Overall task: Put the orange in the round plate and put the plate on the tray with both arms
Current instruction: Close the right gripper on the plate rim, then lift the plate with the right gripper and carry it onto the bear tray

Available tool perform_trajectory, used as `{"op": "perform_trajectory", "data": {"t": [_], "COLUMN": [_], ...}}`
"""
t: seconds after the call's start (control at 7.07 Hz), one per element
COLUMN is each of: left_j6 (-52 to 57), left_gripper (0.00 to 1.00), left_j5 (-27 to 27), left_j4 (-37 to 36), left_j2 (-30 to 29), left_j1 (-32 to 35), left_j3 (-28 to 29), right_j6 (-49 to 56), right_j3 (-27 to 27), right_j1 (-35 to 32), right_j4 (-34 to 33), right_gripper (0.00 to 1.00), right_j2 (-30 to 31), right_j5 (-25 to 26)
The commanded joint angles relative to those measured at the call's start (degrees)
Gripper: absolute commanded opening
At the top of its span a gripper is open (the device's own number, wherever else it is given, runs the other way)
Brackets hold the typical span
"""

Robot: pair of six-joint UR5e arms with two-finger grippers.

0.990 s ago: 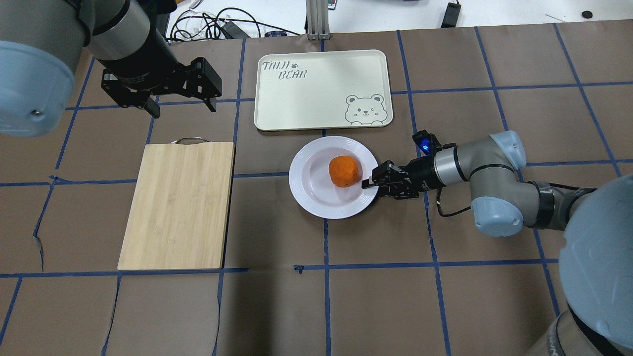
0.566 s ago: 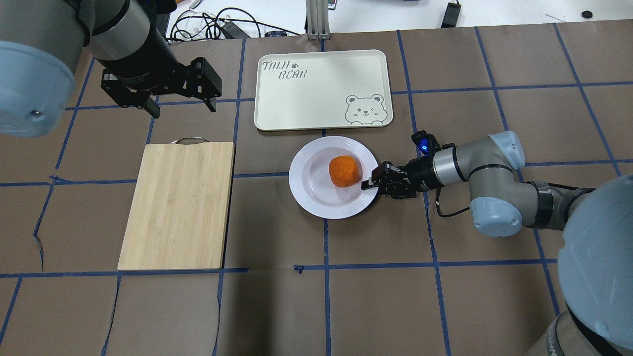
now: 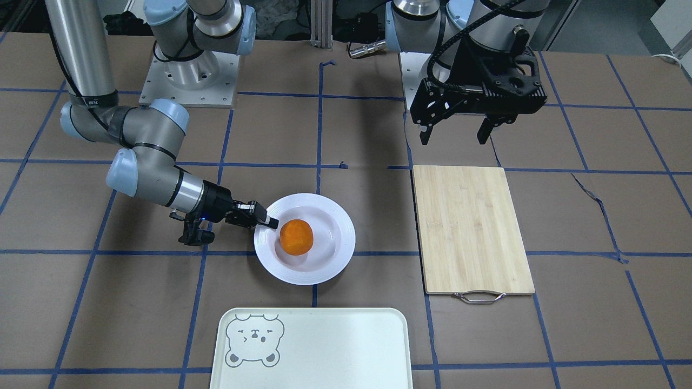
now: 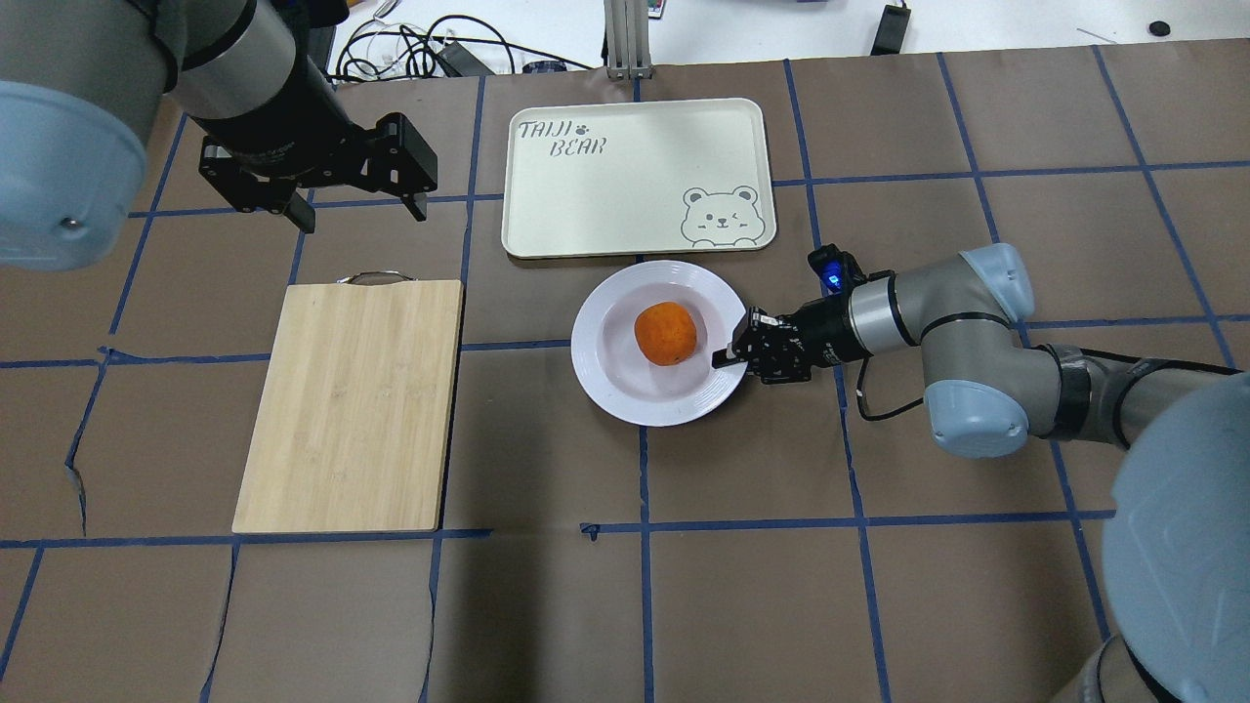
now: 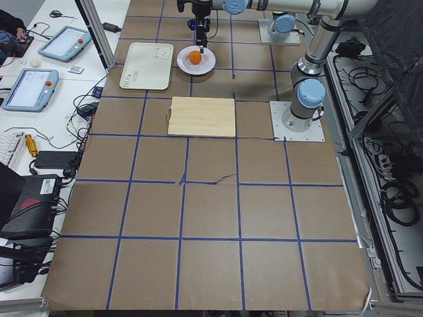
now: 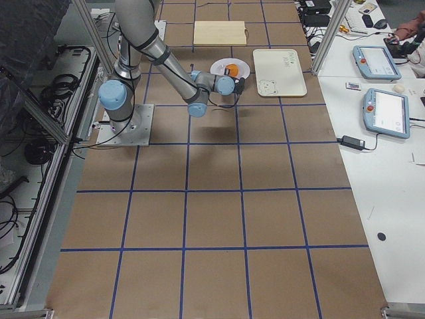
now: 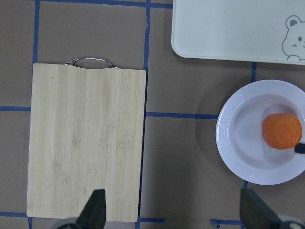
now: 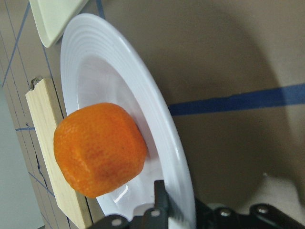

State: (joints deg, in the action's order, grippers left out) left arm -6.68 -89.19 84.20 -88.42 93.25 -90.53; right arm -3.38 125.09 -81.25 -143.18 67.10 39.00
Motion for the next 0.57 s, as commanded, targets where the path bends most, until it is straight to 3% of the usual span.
{"op": "perform_trajectory", "data": {"t": [0.0, 0.28, 0.42], "left_j6": [0.0, 0.0, 0.0], "left_gripper": [1.0, 1.0, 1.0], "left_j5": [0.07, -0.02, -0.02], "left_j4": [0.0, 0.0, 0.0], "left_j2": [0.0, 0.0, 0.0], "left_j1": [0.0, 0.0, 0.0], "left_j3": [0.0, 0.0, 0.0], "right_j6": [-5.72, -11.26, -16.77], "right_j3": [-0.2, -3.16, -8.23], "right_j1": [0.04, 0.12, 0.13], "right_j4": [0.01, 0.7, 0.79], "right_gripper": [0.0, 0.0, 0.0], "right_j2": [2.51, 5.57, 4.54], "right_j5": [-0.23, -0.15, -0.06]}}
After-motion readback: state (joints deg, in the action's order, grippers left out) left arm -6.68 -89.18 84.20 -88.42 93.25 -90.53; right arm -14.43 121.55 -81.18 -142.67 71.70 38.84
